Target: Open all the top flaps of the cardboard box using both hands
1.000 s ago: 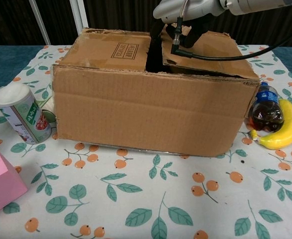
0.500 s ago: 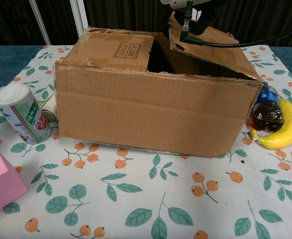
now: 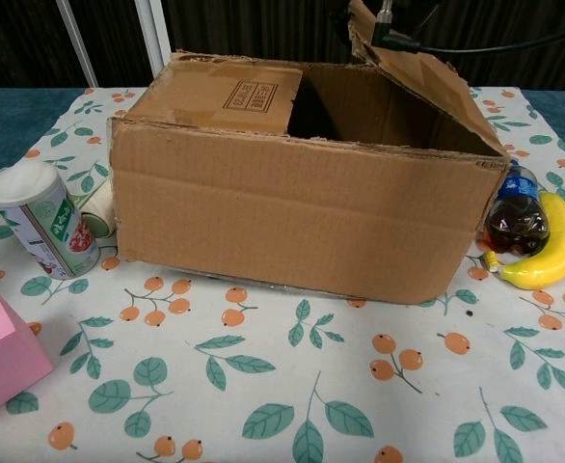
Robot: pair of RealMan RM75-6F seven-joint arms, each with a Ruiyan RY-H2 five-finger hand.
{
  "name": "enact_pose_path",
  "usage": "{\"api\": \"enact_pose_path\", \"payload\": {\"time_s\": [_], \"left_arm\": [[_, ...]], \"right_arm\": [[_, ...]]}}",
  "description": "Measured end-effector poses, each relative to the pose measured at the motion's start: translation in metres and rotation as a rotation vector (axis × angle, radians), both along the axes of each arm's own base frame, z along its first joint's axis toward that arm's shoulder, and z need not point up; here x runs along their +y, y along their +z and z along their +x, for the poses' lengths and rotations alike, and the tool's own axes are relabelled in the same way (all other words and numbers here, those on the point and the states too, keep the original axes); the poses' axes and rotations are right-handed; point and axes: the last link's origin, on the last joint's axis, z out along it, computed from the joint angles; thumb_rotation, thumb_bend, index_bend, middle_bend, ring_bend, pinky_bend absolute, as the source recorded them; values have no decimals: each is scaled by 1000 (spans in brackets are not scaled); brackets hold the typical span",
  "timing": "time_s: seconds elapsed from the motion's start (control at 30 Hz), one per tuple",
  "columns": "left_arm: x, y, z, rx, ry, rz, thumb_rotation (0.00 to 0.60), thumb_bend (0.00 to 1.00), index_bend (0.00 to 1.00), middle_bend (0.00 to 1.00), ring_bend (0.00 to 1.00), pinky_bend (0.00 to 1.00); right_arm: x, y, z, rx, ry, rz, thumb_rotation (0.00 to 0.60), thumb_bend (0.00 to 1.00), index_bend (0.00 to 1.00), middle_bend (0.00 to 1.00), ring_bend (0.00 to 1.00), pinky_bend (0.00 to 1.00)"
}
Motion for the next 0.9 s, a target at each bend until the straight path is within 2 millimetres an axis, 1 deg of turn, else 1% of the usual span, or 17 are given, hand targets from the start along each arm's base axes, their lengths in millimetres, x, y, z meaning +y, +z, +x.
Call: {"api": "enact_pose_path", "payload": {"time_s": [0.33, 0.47, 0.6, 0.9], "left_arm": [[-1, -1, 1, -3, -2, -6, 600, 210, 0, 0, 0, 11], [-1, -1, 1, -2, -5, -8, 600, 210, 0, 0, 0, 11], [-1, -1, 2, -5, -4, -10, 600, 210, 0, 0, 0, 11], [-1, -2, 2, -2, -6, -14, 600, 210, 0, 0, 0, 11]], "right_arm": [[1, 18, -1, -2, -22, -33, 600, 1000, 458, 289, 194, 234], [0, 24, -5, 6, -34, -45, 600, 1000, 459, 289, 194, 234], [1, 36, -9, 20, -47, -61, 600, 1000, 458, 289, 194, 234], [6, 47, -13, 20, -70, -54, 600, 1000, 459, 288, 194, 234]]}}
